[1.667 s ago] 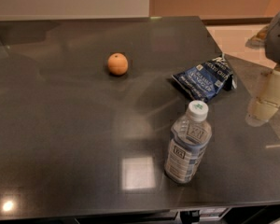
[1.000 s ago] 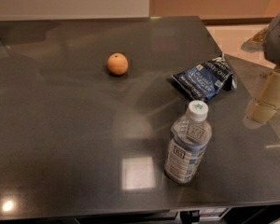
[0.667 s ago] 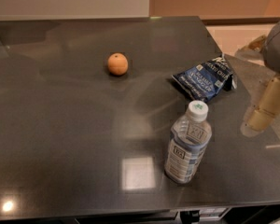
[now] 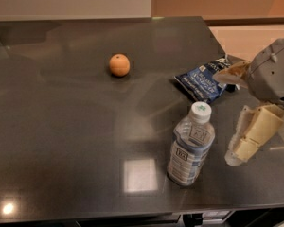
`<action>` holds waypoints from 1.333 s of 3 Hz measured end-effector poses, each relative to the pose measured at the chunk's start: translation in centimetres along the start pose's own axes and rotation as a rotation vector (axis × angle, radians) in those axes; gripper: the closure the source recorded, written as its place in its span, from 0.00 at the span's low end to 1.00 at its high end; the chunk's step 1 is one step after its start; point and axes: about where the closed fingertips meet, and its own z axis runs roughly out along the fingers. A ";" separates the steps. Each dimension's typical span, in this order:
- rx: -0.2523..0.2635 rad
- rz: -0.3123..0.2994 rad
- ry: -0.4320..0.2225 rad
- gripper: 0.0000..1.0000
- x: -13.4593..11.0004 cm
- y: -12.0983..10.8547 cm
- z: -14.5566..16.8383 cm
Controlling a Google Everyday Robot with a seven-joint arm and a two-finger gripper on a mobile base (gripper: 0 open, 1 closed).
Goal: Knock blue plastic bottle over
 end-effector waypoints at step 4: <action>-0.090 -0.054 -0.217 0.00 -3.4 4.6 2.9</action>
Offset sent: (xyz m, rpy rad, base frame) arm -0.0355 0.0397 -0.0104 0.1982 0.0437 0.1177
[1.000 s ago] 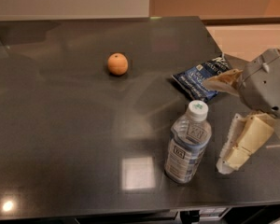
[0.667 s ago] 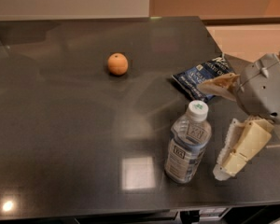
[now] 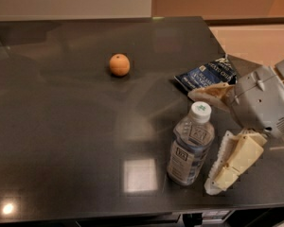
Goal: Knock blue plastic bottle over
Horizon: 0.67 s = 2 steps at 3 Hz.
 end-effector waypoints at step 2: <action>0.019 0.025 -0.016 0.39 -0.3 -0.6 0.9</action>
Offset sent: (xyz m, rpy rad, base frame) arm 0.0182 0.0076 -0.0052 0.0212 0.0161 -0.0759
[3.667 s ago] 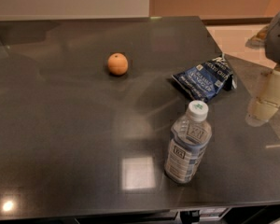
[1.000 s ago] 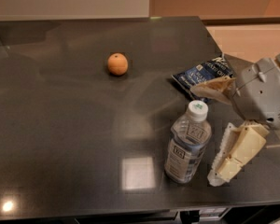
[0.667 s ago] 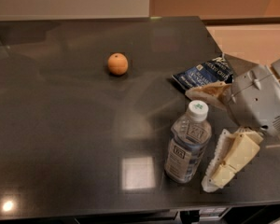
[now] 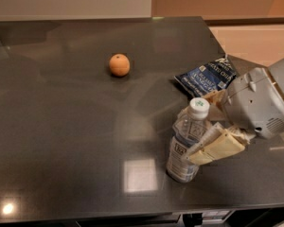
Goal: Knock blue plastic bottle over
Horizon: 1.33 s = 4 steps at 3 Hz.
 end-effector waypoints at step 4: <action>-0.055 -0.021 0.368 1.00 -3.5 -7.0 2.2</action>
Offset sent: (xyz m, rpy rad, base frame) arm 0.0539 0.0179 0.0246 -0.2245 0.0551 -0.0034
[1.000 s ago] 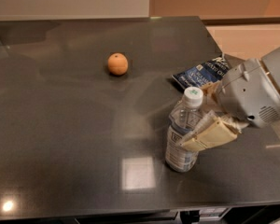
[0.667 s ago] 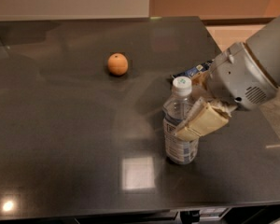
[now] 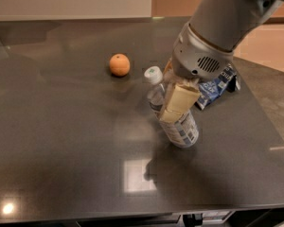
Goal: Knock blue plastic bottle over
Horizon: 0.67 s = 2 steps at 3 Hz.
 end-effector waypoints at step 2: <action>-0.015 -0.076 0.209 0.59 -1.3 -2.7 2.9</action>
Offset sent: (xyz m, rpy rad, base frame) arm 0.0339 0.0297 -0.0340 -0.3387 0.0138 0.1469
